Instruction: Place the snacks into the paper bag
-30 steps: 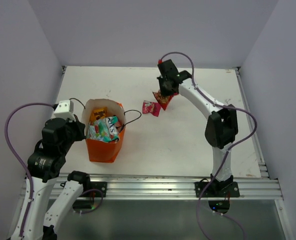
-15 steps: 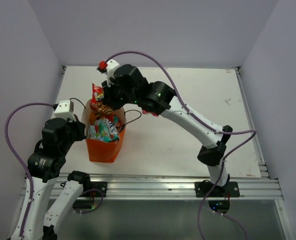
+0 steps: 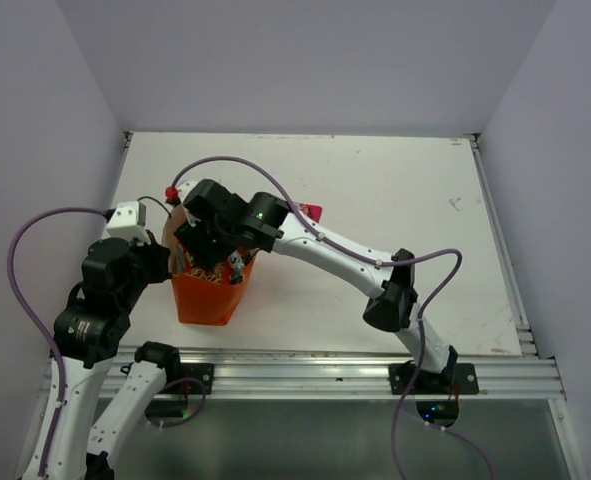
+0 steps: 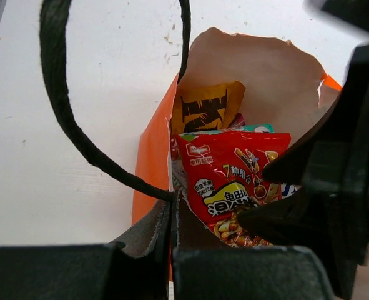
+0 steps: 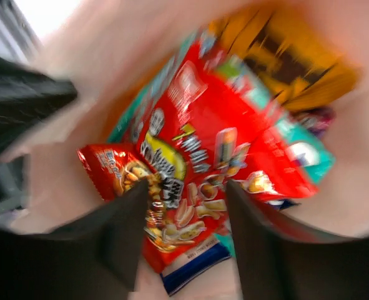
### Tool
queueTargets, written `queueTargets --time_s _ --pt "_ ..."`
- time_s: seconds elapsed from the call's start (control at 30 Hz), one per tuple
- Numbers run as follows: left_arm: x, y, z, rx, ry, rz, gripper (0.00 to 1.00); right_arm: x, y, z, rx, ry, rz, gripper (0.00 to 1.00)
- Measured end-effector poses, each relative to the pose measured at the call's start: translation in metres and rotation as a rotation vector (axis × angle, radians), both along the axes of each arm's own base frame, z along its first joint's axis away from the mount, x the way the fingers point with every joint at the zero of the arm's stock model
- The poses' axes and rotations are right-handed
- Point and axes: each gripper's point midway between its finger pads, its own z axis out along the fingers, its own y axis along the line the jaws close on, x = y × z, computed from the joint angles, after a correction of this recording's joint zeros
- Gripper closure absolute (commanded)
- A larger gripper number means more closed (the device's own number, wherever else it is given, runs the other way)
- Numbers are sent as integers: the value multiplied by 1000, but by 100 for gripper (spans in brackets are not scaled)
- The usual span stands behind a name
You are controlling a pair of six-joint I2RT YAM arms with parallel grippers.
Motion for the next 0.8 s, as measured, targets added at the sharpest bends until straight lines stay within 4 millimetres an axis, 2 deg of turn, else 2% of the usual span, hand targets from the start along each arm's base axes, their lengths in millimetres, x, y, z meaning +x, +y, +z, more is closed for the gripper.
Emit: queueTargets --time_s 0.07,0.13,0.17,0.23,0.3,0.33,0.4,0.43,0.47,0.53,0.6,0.63,0.7,0.8 --pt "-1 0 0 -1 -2 -1 100 10 -1 20 18 -61 -19 31" --pt "-1 0 0 -2 -2 -3 100 22 -3 49 66 -133 -52 31" --pt "-1 -1 0 -3 -2 -4 100 28 -8 66 94 -169 -75 31" --pt "-1 -1 0 -4 -2 -7 100 45 -30 100 147 -222 -138 31" --pt "-1 -2 0 -5 -2 -9 100 72 -66 130 198 -262 -229 31" --pt "-1 -2 0 -6 -2 -10 100 89 -91 142 218 -278 -289 31" --pt "-1 -2 0 -7 -2 -12 100 127 -144 157 237 -314 -428 31" --pt "-1 -2 0 -7 -2 -13 100 146 -169 159 239 -325 -495 31" --pt "-1 -2 0 -7 -2 -13 100 164 -189 155 230 -329 -555 31" --pt "-1 -2 1 -7 -2 -13 100 190 -212 139 207 -323 -627 31" --pt "-1 -2 1 -7 -2 -13 100 209 -215 101 149 -279 -652 31" --pt "-1 -2 1 -7 -2 -13 100 215 -210 76 115 -251 -647 31" --pt "-1 -2 1 -7 -2 -13 100 223 -196 16 32 -169 -621 31" --pt "-1 -2 1 -7 -2 -13 100 219 -187 -80 -102 -31 -584 32"
